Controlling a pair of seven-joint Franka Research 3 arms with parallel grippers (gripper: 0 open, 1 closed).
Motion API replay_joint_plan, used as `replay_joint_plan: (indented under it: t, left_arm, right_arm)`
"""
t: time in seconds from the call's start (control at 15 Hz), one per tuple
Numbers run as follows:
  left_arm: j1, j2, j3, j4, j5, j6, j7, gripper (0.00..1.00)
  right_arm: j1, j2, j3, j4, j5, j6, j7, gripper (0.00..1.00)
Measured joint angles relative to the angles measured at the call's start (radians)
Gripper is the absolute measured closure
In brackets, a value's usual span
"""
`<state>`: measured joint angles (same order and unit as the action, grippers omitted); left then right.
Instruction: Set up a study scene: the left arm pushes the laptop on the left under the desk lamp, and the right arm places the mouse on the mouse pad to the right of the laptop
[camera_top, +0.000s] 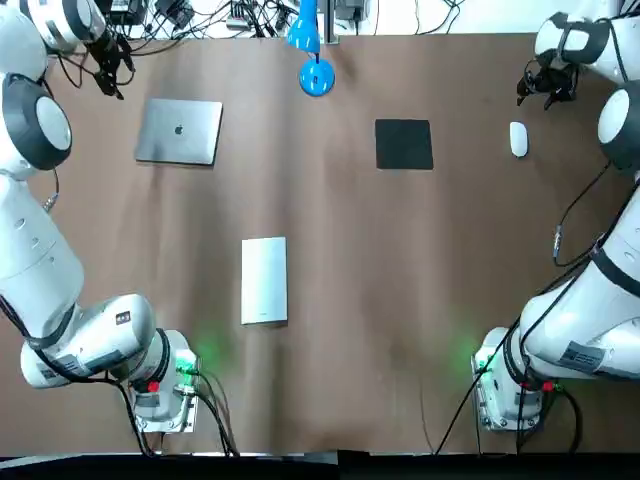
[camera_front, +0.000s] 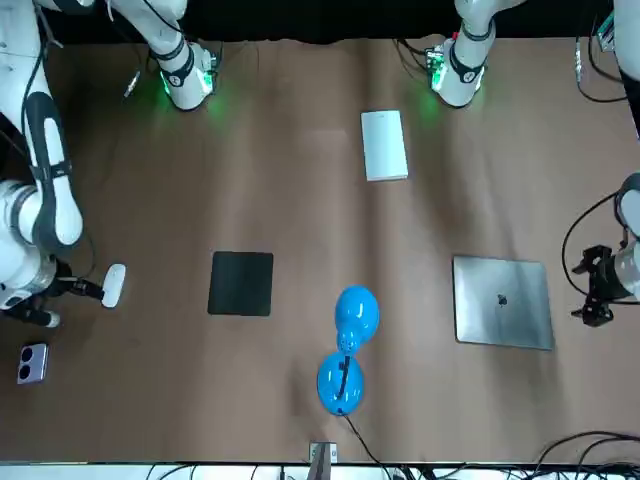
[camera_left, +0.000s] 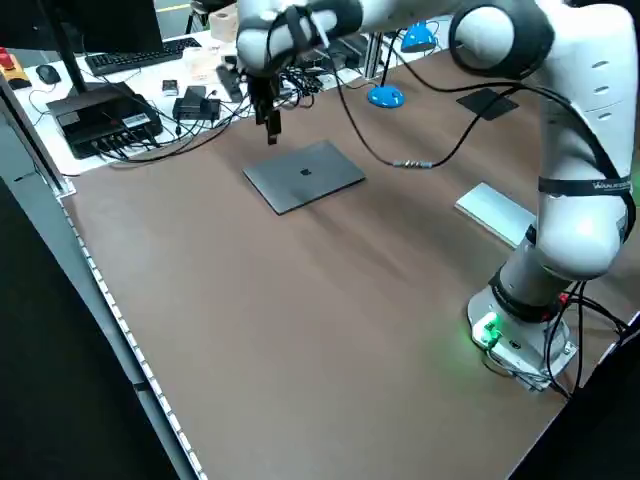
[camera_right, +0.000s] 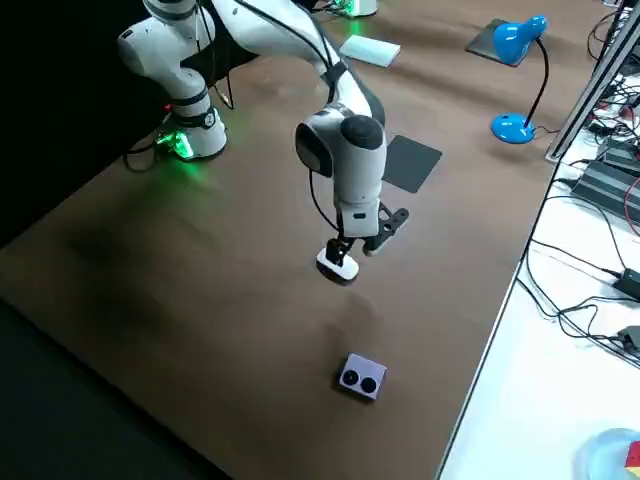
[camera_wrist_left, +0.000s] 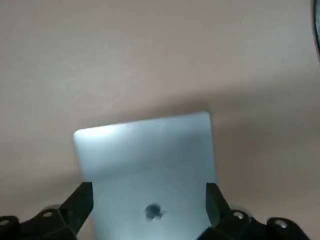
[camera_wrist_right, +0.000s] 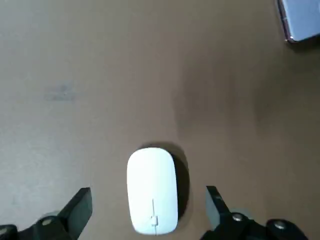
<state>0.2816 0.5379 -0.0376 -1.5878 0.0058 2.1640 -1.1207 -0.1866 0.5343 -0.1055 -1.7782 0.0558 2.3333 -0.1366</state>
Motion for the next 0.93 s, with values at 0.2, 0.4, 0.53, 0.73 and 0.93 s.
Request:
replay_joint_plan:
  t: [0.2,0.4,0.53,0.73,0.93]
  left_arm:
    - [0.013,0.094,0.010,0.000,0.002,0.075,-0.046,0.00]
    - [0.014,0.169,0.018,0.012,0.003,0.088,-0.055,0.00]
    - [0.015,0.200,0.027,0.029,0.004,0.090,-0.055,0.00]
    - [0.016,0.223,0.049,0.042,0.007,0.093,-0.054,0.00]
    - [0.027,0.241,0.058,0.043,0.008,0.132,-0.054,0.00]
  right_arm:
    - [-0.001,0.000,0.000,-0.071,0.000,0.109,-0.070,0.00]
    - [-0.007,0.000,-0.002,-0.129,0.000,0.187,-0.093,0.00]
    - [-0.009,0.000,-0.002,-0.141,0.000,0.200,-0.095,0.00]
    - [-0.009,0.007,-0.002,-0.149,0.000,0.211,-0.095,0.00]
    - [-0.009,0.034,-0.002,-0.152,0.000,0.251,-0.095,0.00]
